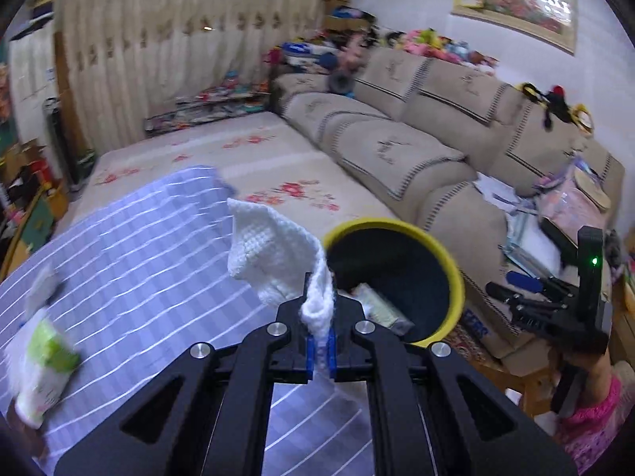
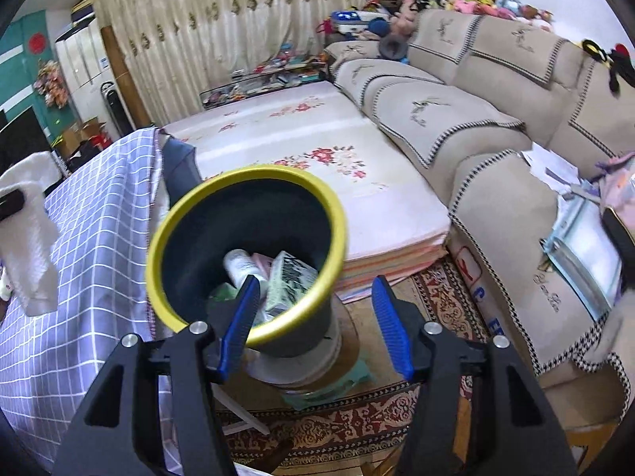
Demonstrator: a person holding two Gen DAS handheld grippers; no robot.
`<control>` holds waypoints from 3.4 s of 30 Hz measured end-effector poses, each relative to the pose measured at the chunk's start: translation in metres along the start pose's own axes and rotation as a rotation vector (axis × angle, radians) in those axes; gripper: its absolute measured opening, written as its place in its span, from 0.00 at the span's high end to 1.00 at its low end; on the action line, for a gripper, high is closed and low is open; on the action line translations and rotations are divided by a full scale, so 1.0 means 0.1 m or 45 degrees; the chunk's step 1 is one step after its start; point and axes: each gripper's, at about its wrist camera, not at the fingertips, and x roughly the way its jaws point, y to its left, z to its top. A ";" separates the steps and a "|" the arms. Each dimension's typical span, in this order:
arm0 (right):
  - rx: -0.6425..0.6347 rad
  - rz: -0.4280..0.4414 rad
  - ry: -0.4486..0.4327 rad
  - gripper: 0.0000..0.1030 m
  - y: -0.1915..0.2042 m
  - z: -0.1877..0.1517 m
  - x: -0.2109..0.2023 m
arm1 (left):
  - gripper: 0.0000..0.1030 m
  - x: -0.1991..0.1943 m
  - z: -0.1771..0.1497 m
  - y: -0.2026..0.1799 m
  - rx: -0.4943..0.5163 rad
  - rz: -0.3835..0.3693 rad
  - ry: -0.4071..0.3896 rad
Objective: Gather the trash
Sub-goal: 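Carry the white tissue to the yellow bin and open the left gripper, then move both grippers back toward the brown tray and milk bottle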
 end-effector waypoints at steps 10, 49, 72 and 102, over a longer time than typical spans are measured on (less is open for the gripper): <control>0.042 -0.052 0.006 0.46 -0.29 -0.04 -0.07 | 0.95 1.18 0.28 -0.73 0.141 -0.148 0.161; -0.709 0.582 0.057 0.43 3.05 0.03 0.04 | 0.06 -2.00 -1.99 1.90 -0.550 0.536 -0.118; -1.077 0.964 0.120 0.35 5.17 -0.62 -0.25 | 0.06 -2.79 -2.64 2.44 -0.763 0.725 -0.161; -1.057 0.797 0.255 0.48 5.85 -1.07 0.14 | 0.06 -3.69 -3.33 2.82 -0.958 0.946 -0.242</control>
